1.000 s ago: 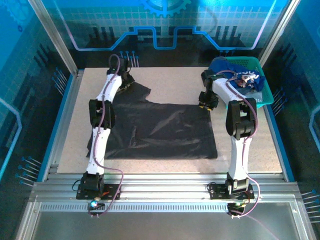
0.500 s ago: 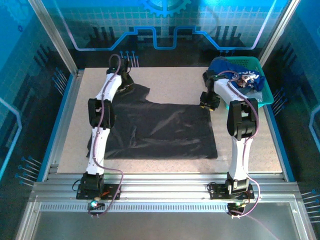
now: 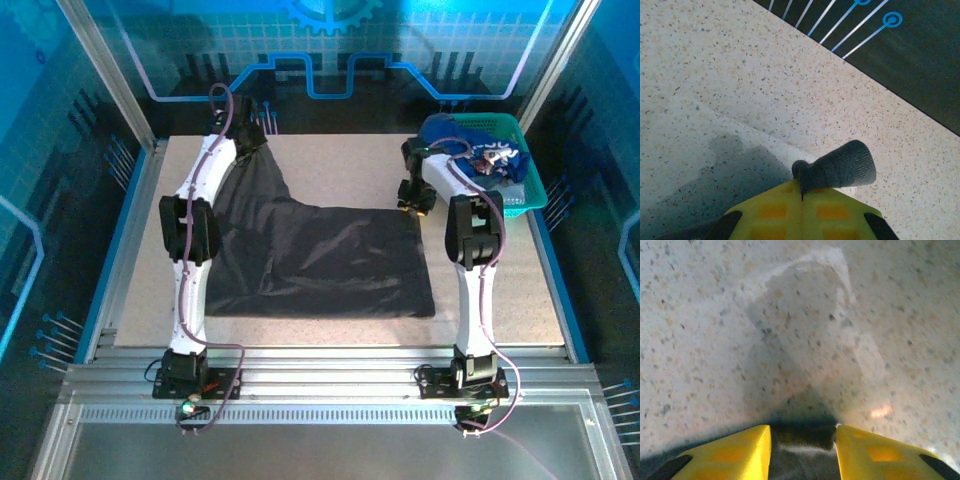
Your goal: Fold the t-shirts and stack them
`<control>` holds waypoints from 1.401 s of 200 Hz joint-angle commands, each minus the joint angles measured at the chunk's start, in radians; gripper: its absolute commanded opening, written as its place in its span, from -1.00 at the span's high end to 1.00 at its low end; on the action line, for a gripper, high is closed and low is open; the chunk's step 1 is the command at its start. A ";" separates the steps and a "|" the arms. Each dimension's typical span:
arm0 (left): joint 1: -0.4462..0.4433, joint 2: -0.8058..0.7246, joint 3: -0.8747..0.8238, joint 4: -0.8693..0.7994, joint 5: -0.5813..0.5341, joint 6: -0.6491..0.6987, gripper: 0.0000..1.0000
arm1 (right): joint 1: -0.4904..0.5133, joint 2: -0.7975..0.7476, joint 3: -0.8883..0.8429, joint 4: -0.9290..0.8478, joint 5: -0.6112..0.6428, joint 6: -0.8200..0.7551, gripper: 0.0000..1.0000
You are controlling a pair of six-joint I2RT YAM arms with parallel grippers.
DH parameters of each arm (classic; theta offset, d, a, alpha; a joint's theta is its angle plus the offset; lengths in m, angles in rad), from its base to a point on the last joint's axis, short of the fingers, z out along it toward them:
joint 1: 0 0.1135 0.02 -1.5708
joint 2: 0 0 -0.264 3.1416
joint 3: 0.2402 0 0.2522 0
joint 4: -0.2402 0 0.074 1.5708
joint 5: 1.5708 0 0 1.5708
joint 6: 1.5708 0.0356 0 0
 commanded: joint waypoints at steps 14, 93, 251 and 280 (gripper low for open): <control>-0.002 -0.035 -0.010 0.019 0.041 0.031 1.00 | -0.016 0.053 0.047 -0.037 0.011 -0.018 0.47; 0.001 -0.137 -0.107 0.018 0.010 0.085 1.00 | -0.014 -0.078 -0.015 -0.010 0.056 -0.053 1.00; 0.025 -1.097 -1.207 0.103 -0.053 -0.025 1.00 | 0.033 -0.581 -0.550 0.057 -0.038 0.019 1.00; 0.032 -1.279 -1.401 0.060 -0.067 -0.069 1.00 | 0.045 -0.654 -0.688 0.080 -0.023 0.030 1.00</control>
